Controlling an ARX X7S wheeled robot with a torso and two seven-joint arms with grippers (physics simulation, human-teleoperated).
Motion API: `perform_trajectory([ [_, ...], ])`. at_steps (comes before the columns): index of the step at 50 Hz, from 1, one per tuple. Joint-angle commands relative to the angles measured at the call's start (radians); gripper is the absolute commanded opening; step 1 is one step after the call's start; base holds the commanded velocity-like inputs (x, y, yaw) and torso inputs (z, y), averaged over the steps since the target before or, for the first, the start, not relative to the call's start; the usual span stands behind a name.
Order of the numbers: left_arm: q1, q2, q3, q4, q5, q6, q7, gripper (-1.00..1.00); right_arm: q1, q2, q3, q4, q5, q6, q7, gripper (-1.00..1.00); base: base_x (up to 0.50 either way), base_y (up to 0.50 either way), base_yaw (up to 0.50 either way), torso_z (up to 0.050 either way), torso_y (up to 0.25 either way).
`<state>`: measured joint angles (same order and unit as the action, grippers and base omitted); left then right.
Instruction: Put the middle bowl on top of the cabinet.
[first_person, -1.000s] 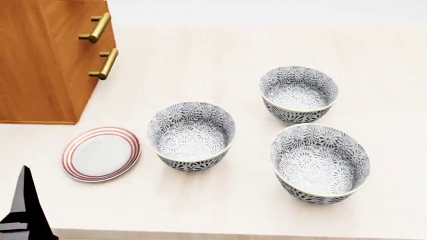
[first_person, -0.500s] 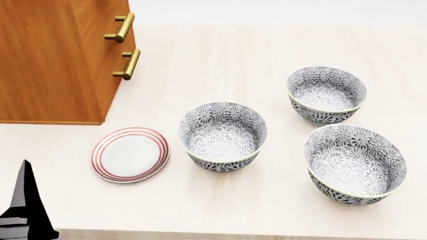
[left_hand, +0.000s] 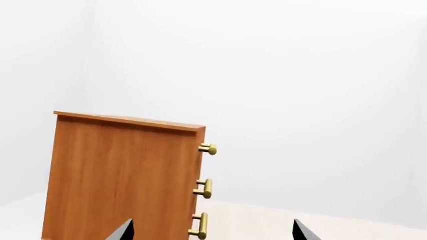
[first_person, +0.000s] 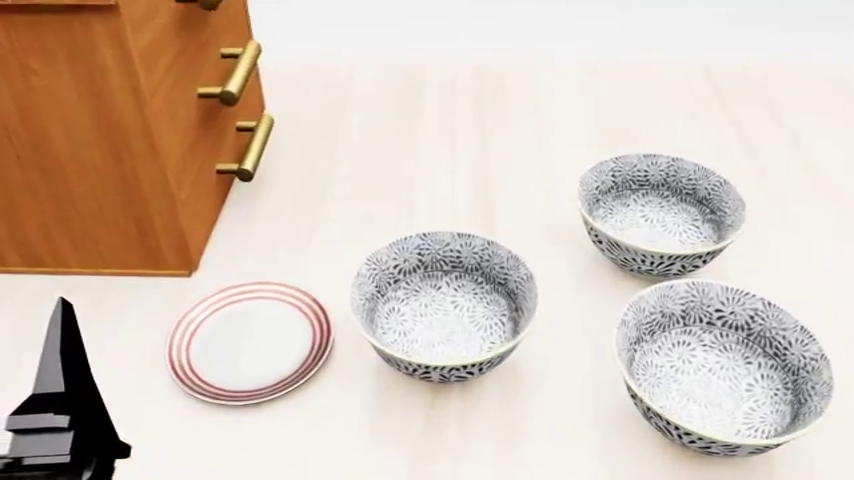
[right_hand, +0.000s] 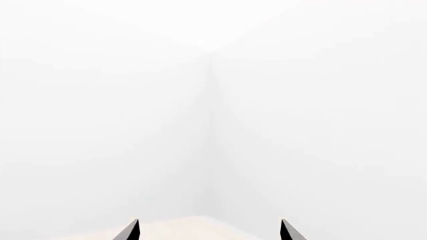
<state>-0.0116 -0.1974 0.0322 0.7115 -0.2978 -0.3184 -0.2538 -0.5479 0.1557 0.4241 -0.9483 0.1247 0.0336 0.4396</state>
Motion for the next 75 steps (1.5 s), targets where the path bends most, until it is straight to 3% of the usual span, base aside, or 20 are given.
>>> perform_trajectory([
  [1, -0.013, -0.009, 0.013, -0.018, -0.002, -0.001, -0.005, 1.0, -0.013, 0.003, 0.008, -0.006, 0.009, -0.009, 0.011, 1.0, 0.5, 0.0, 0.0, 0.0, 0.0],
  [28, -0.013, -0.038, 0.024, -0.01, -0.036, -0.003, -0.044, 1.0, -0.037, 0.009, 0.027, -0.021, 0.017, -0.007, 0.043, 1.0, 0.34, 0.03, 0.0, 0.0, 0.0],
  [61, -0.019, -0.057, 0.054, -0.027, -0.046, 0.013, -0.077, 1.0, -0.038, 0.017, 0.021, -0.014, 0.006, -0.024, 0.071, 1.0, 0.12, 0.05, 0.0, 0.0, 0.0],
  [75, 0.009, -0.008, 0.144, -0.04, -0.132, -0.105, -0.099, 1.0, -0.048, 0.022, 0.017, -0.016, 0.002, -0.039, 0.075, 1.0, 0.0, 0.0, 0.0, 0.0, 0.0],
])
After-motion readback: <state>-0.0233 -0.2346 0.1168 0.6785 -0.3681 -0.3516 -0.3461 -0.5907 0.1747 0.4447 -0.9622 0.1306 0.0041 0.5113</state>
